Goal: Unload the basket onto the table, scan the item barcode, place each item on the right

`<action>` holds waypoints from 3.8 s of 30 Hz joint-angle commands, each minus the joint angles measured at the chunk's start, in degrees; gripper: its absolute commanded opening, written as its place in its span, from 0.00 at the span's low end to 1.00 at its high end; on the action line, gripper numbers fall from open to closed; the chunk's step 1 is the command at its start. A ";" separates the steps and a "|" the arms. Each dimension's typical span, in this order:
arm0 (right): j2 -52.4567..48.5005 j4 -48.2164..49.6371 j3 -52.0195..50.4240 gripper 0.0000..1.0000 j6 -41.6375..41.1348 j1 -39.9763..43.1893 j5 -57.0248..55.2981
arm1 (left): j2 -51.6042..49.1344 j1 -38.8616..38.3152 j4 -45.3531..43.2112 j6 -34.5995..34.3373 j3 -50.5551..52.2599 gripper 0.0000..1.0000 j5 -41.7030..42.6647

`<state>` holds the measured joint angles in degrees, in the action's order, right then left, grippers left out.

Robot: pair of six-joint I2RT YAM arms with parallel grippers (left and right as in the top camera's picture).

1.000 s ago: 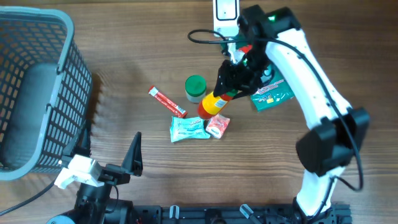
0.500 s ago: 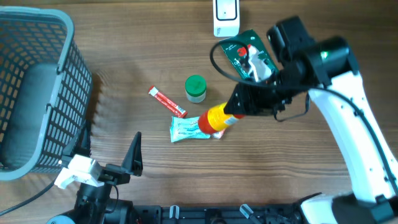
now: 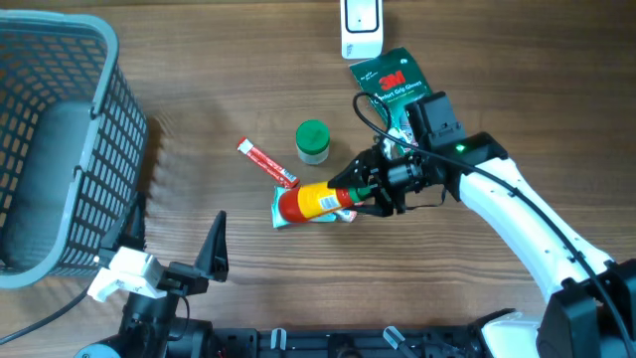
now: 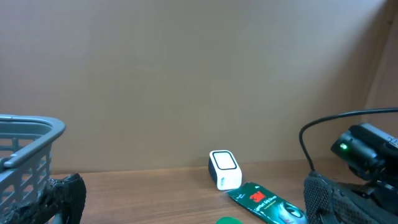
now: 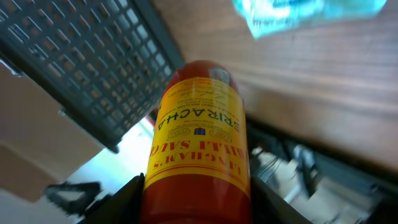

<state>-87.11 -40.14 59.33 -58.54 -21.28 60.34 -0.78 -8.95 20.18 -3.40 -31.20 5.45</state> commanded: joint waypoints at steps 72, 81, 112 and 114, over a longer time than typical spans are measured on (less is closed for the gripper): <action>-8.44 68.26 0.22 0.31 62.20 0.74 -48.63 | -18.10 -0.31 24.46 -0.09 15.89 1.00 -4.92; -21.49 85.66 4.63 0.33 63.84 0.74 -50.77 | -18.10 -0.31 24.46 -0.09 15.89 1.00 -4.90; -32.15 70.88 29.18 0.30 58.73 6.27 -65.53 | -18.10 -0.31 24.46 -0.09 15.89 1.00 -4.92; -28.11 64.43 29.18 0.30 58.71 7.41 -69.64 | -18.10 -0.31 24.46 -0.09 15.89 1.00 -4.92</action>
<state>-127.02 28.84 86.46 1.10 -15.53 0.32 -18.92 -8.95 44.77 -3.36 -15.38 1.10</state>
